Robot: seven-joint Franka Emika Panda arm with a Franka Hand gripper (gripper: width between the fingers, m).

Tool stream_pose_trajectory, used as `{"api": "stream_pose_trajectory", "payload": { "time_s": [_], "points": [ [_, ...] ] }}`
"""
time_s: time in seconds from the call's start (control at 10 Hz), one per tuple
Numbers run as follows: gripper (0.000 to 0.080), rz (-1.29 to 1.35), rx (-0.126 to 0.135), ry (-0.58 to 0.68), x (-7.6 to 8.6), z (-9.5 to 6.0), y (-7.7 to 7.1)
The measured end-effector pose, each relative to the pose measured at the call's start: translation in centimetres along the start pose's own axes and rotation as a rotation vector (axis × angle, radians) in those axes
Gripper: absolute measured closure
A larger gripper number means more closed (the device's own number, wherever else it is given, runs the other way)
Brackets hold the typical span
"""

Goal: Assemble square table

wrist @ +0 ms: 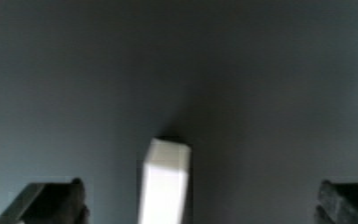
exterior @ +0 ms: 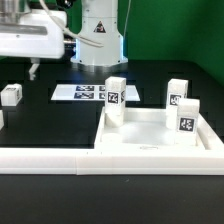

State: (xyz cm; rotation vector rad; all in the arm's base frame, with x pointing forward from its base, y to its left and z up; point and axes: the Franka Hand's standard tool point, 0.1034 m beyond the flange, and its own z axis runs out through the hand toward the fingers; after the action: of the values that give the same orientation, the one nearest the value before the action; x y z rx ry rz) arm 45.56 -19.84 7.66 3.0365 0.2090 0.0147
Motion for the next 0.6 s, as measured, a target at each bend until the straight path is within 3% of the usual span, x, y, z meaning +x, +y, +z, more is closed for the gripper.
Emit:
{"api": "stream_pose_trajectory", "payload": {
  "time_s": [0.5,0.6],
  "points": [
    [0.0151,0.025,0.017,-0.025,-0.03,0.27,-0.5],
    [0.0151,0.039,0.043,-0.095,-0.54,0.72,-0.91]
  ]
}}
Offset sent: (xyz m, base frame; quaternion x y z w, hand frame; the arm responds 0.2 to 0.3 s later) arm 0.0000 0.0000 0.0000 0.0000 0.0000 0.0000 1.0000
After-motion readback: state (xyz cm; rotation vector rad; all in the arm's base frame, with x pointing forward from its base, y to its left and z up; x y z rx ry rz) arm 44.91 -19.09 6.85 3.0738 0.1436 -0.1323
